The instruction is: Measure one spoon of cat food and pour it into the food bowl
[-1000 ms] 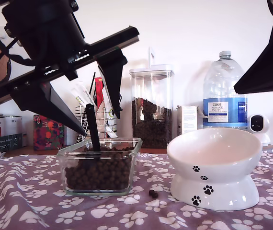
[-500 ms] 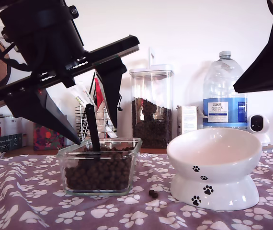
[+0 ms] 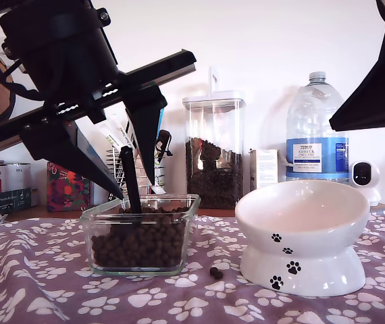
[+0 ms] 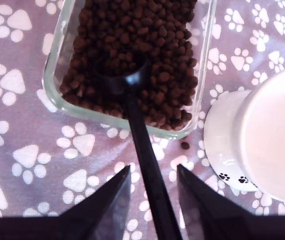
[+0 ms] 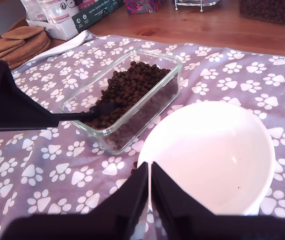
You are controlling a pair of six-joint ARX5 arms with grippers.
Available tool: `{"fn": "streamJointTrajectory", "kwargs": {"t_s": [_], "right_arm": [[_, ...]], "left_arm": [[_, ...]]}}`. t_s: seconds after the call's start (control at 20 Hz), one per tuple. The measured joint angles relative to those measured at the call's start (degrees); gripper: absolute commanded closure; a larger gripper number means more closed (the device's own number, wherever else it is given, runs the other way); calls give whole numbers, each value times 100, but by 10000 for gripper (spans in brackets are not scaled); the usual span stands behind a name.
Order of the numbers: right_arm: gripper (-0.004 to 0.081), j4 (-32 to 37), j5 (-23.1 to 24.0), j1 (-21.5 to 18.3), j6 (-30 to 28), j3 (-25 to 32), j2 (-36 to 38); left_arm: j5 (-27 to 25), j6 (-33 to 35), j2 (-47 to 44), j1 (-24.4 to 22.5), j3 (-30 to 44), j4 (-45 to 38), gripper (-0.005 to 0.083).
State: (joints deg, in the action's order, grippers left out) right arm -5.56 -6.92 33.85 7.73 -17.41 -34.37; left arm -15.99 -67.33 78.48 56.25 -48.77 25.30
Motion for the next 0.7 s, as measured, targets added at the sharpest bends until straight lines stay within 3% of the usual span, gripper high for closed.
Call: {"fn": "streamJointTrajectory", "kwargs": {"t_s": [0.3, 0.7], "right_arm": [[765, 0, 0, 0, -2, 0, 0], [765, 0, -7, 0, 0, 0, 0]], "left_arm": [[-15, 7, 0, -2, 0, 0, 651], [-59, 142, 0, -70, 0, 42, 705]]}}
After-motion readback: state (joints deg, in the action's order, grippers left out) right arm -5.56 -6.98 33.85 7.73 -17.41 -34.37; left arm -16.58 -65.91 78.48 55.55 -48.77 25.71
